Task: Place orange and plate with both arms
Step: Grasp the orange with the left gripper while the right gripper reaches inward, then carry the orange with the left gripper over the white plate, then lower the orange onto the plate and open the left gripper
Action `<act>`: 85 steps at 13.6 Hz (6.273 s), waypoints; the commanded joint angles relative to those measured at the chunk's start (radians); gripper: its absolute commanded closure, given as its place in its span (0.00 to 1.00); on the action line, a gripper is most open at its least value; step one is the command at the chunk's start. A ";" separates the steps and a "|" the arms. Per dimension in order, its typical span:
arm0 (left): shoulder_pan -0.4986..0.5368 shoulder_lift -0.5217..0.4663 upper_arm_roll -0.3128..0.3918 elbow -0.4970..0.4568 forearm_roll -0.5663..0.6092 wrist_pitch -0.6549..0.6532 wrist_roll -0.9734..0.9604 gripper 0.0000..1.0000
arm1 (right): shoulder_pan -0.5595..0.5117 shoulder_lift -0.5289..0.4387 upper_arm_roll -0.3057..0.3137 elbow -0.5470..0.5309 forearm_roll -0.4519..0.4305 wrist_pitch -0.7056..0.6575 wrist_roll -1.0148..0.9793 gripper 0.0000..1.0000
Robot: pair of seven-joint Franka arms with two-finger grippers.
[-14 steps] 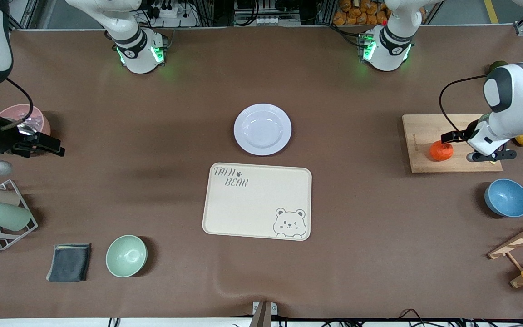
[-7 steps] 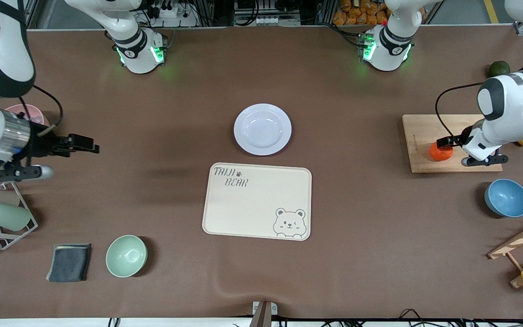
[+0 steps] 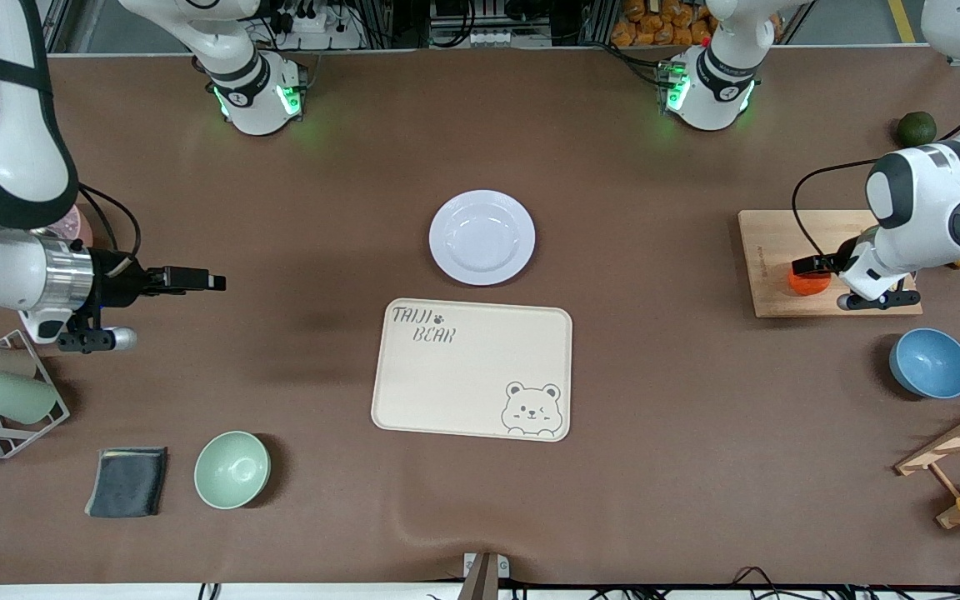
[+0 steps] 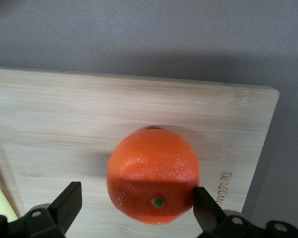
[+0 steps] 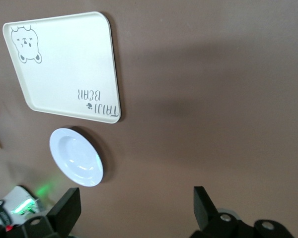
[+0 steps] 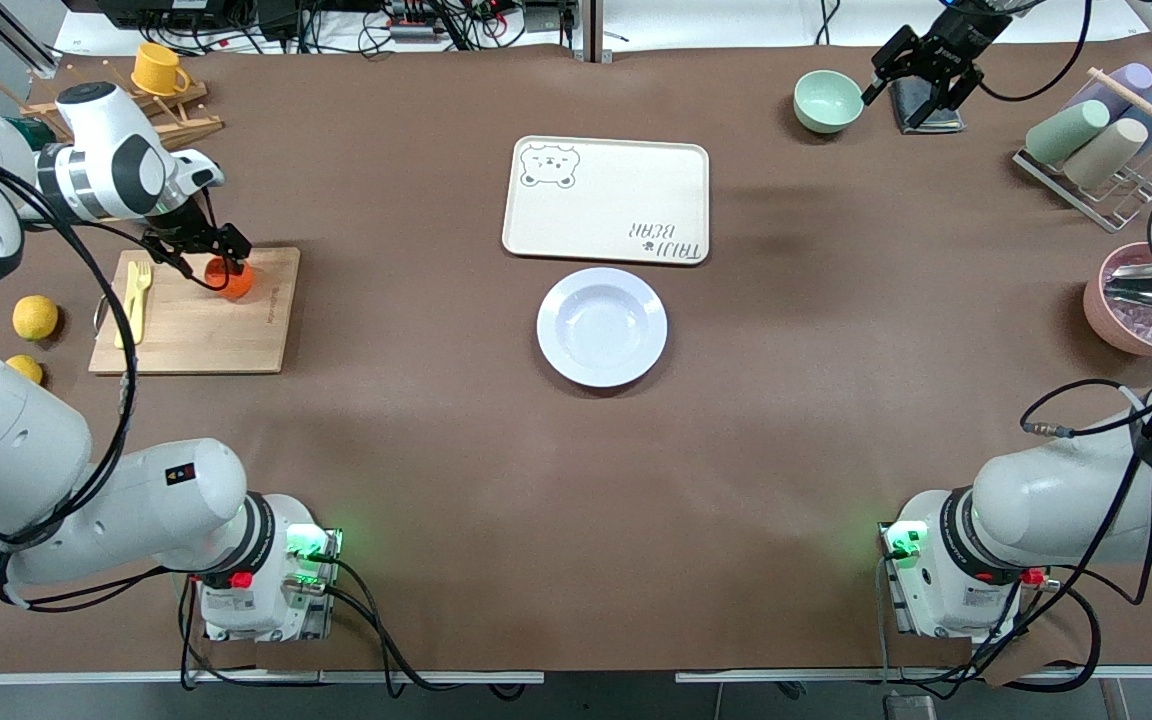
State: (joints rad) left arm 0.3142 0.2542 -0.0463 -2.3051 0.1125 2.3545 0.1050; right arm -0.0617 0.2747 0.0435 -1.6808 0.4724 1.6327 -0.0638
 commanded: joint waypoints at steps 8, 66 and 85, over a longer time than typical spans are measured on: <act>0.013 0.031 -0.012 0.003 -0.002 0.006 -0.001 0.00 | -0.047 0.061 0.006 -0.177 0.339 0.010 -0.191 0.00; -0.707 0.434 -0.512 0.432 -0.099 0.054 -1.511 1.00 | 0.060 0.212 0.007 -0.367 0.620 0.145 -0.640 0.00; -0.620 0.130 -0.460 0.509 -0.086 -0.157 -1.526 0.00 | 0.261 0.233 0.009 -0.474 0.916 0.322 -0.798 0.09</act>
State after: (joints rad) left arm -0.3458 0.4720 -0.5066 -1.7940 -0.0014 2.2614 -1.4186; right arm 0.1614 0.5059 0.0562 -2.1373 1.3254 1.9371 -0.8203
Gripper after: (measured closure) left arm 0.000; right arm 0.062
